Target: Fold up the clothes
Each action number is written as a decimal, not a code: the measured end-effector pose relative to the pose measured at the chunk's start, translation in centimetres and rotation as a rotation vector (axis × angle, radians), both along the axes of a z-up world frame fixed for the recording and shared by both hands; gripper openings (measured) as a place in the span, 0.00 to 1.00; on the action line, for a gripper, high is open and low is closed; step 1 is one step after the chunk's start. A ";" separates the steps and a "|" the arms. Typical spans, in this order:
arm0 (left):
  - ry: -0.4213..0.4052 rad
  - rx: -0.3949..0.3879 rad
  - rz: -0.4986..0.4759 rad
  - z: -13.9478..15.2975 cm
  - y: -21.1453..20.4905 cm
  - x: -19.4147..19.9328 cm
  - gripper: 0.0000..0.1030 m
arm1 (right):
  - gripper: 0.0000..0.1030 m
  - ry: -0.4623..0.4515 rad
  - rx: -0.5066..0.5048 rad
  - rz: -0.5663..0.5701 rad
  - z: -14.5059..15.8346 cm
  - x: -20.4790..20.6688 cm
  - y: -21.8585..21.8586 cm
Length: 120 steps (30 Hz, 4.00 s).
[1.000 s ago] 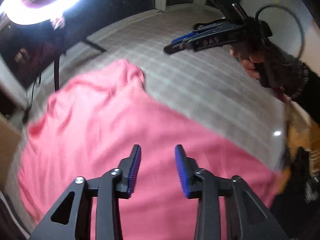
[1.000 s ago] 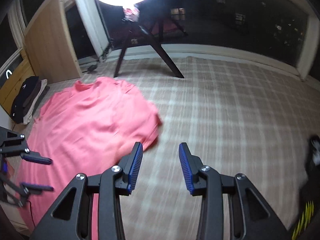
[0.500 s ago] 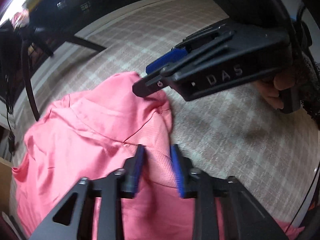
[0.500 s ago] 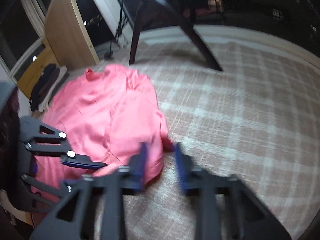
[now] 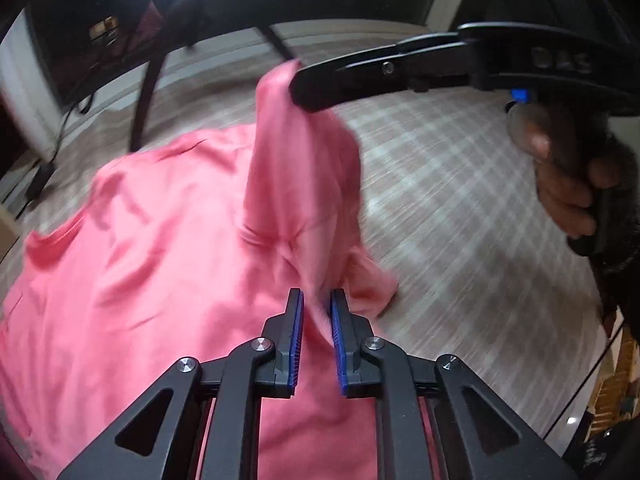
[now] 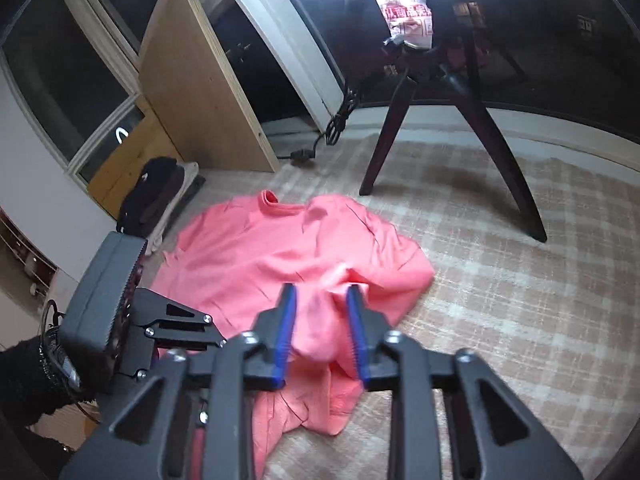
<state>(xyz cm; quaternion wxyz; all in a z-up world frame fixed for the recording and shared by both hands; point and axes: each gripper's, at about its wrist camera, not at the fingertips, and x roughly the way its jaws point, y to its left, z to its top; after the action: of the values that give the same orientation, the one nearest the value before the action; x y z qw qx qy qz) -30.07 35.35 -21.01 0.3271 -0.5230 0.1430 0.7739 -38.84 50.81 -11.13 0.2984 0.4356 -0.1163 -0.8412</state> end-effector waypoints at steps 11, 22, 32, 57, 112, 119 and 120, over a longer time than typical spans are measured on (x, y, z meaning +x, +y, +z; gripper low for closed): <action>0.083 -0.064 -0.035 3.1 -1.5 -1.9 0.25 | 0.27 -0.006 0.020 -0.001 -3.8 7.3 0.2; 0.084 -0.067 -0.051 4.1 0.3 -6.4 0.25 | 0.17 0.008 0.057 0.053 -4.5 9.0 -0.9; 0.069 -0.070 -0.055 2.9 0.3 -7.3 0.25 | 0.17 0.017 0.030 0.024 -3.0 12.8 2.6; -0.025 -0.019 -0.237 -1.5 6.9 0.2 0.03 | 0.28 -0.011 0.095 0.012 -5.7 -0.1 4.5; 0.011 -0.050 -0.070 -1.8 2.3 -8.5 0.09 | 0.04 -0.022 0.209 -0.004 -4.5 10.2 1.2; 0.031 0.040 -0.009 3.4 -4.8 -5.7 0.22 | 0.15 -0.126 0.186 -0.145 -3.5 12.6 5.6; 0.047 0.038 -0.004 4.6 -6.7 -4.3 0.24 | 0.15 -0.115 0.166 -0.144 -2.9 13.8 5.6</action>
<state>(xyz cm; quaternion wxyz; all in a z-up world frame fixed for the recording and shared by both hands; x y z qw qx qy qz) -34.36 28.69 -16.37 0.3351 -0.4981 0.1367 0.7880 -25.06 56.45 -14.00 0.1929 0.4968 -0.0944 -0.8409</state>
